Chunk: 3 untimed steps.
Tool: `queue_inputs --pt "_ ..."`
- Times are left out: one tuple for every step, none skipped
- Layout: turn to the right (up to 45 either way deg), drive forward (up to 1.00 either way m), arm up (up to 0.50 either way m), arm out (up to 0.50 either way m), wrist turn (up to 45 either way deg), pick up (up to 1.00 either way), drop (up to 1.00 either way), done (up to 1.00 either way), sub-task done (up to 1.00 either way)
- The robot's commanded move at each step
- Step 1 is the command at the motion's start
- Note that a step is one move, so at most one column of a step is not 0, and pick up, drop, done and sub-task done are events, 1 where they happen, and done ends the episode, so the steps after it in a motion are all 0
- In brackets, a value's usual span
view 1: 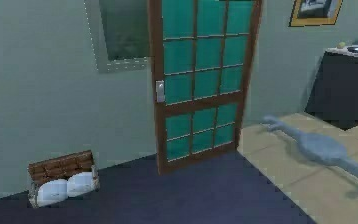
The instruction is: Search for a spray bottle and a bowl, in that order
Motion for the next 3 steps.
queue_inputs --pt "45.0 0.00 0.00 0.00 0.0 0.00 0.00 0.00 0.00" --pt "9.0 0.00 0.00 0.00 0.0 0.00 0.00 0.00 0.00" --pt "0.0 0.25 0.00 0.00 0.0 0.00 0.00 0.00 0.00"
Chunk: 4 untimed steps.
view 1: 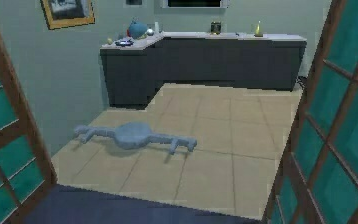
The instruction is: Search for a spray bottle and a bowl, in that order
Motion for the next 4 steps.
queue_inputs --pt "-45.0 0.00 0.00 0.00 0.0 0.00 0.00 0.00 0.00" --pt "-27.0 0.00 0.00 0.00 0.0 0.00 0.00 0.00 0.00" --pt "0.0 0.40 0.00 0.00 0.0 0.00 0.00 0.00 0.00" --pt "45.0 0.00 0.00 0.00 0.0 0.00 0.00 0.00 0.00"
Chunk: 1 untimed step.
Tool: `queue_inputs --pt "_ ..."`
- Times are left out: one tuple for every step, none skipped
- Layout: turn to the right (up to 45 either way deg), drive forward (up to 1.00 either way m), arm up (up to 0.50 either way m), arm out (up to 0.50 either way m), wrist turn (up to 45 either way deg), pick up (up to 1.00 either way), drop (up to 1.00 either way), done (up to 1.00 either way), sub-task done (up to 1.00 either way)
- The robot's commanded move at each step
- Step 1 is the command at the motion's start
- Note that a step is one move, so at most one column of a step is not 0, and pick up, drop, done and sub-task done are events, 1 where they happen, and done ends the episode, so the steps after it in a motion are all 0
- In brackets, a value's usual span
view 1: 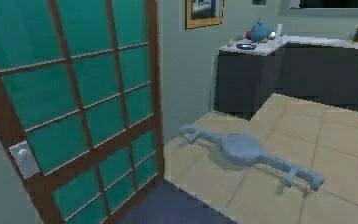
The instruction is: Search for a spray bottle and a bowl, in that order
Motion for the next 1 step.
queue_inputs --pt "33.0 0.00 0.00 0.00 0.0 0.00 0.00 0.00 0.00"
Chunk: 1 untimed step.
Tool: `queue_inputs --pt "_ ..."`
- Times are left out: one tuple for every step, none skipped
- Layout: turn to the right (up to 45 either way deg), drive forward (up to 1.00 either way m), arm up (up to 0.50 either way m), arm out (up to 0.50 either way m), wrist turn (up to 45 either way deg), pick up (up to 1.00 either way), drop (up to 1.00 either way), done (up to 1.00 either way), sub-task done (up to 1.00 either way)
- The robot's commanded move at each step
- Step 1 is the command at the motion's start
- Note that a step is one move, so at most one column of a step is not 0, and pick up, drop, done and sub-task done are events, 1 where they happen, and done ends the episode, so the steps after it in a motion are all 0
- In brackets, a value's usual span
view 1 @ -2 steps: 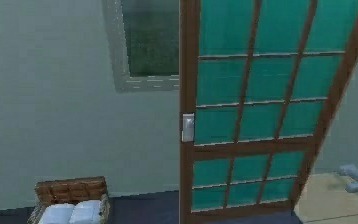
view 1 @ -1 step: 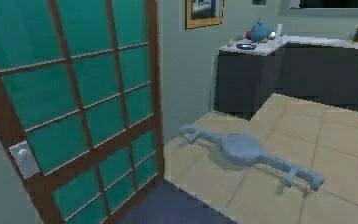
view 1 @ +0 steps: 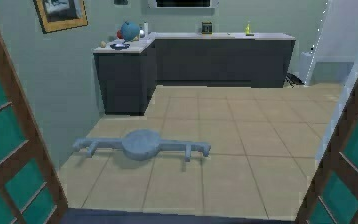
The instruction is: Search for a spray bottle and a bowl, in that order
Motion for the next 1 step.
queue_inputs --pt "0.0 0.25 0.00 0.00 0.0 0.00 0.00 0.00 0.00"
